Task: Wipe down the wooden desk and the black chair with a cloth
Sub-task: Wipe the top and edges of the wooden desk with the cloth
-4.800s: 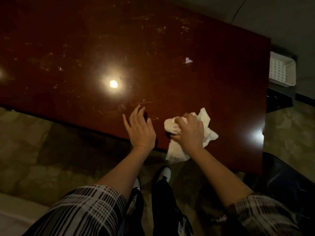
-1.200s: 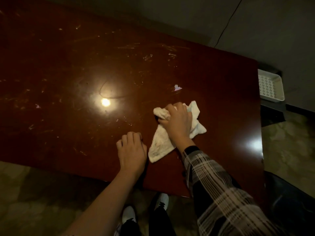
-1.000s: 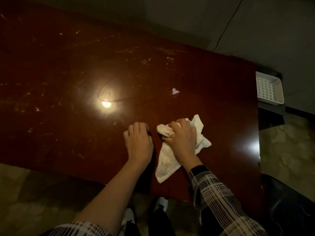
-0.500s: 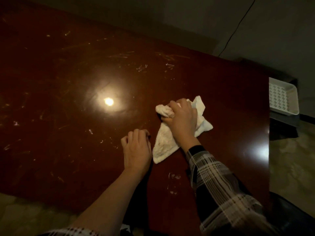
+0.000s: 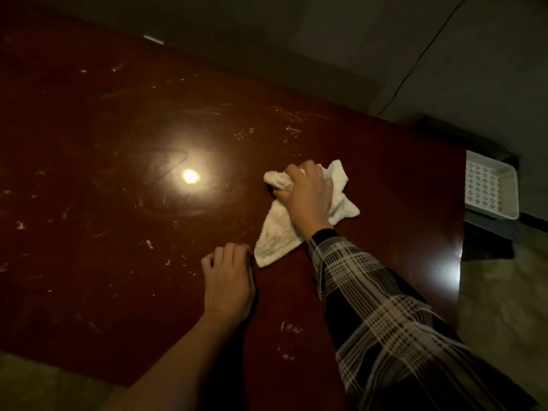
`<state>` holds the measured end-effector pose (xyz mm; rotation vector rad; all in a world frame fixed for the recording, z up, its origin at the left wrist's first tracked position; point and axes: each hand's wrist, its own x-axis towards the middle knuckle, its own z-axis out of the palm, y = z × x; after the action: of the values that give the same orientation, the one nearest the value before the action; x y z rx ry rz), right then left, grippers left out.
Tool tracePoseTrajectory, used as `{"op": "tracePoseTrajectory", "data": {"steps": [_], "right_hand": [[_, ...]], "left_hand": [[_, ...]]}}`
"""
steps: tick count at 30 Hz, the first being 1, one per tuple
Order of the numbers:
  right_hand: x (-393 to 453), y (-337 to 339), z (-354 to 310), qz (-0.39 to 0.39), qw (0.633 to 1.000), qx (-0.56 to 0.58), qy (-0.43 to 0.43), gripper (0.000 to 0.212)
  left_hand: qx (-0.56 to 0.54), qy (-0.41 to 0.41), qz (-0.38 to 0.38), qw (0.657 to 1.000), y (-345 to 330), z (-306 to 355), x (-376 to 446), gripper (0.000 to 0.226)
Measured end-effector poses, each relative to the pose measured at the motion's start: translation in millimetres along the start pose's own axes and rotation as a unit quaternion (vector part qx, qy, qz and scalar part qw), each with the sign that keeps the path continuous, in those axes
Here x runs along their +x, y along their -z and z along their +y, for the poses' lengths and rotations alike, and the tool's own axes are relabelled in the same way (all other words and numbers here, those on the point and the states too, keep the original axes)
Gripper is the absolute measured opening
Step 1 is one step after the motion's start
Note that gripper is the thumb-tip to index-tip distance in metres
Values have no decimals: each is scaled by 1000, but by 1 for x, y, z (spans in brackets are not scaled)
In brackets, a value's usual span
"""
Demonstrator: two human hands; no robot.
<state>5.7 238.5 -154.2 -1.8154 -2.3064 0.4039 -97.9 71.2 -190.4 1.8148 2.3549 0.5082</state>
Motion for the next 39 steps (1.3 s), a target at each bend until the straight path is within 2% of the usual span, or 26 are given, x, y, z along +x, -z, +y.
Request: {"op": "tracePoseTrajectory", "data": {"steps": [5, 10, 14, 18, 22, 26, 30, 33, 36, 39], "right_hand": [[-78, -2, 10, 12, 1000, -3, 2, 33], [-45, 2, 8, 4, 999, -34, 28, 34], [-4, 5, -2, -1, 999, -38, -16, 32], [-32, 8, -1, -14, 999, -31, -29, 33], [-60, 8, 0, -43, 996, -72, -26, 46], [-25, 9, -6, -27, 994, -99, -29, 33], [5, 9, -12, -26, 995, -77, -63, 34], [-20, 13, -9, -42, 995, -67, -68, 36], [-72, 8, -5, -24, 997, -59, -51, 34], [-72, 6, -4, -27, 995, -80, -52, 33]], "left_hand": [[2, 2, -11, 1000, 6, 4, 1, 21], [0, 2, -37, 999, 7, 3, 2, 21], [7, 5, -40, 999, 8, 2, 3, 21], [3, -2, -39, 999, 8, 2, 2, 21], [-6, -3, -31, 999, 7, 3, 2, 21], [2, -2, -31, 1000, 7, 2, 1, 23], [1, -5, -32, 999, 6, 1, 1, 24], [-9, -12, -27, 1000, 7, 2, 1, 22], [-22, -5, -23, 999, 10, 3, 2, 22], [-27, -2, -31, 999, 11, 5, 3, 24]]}}
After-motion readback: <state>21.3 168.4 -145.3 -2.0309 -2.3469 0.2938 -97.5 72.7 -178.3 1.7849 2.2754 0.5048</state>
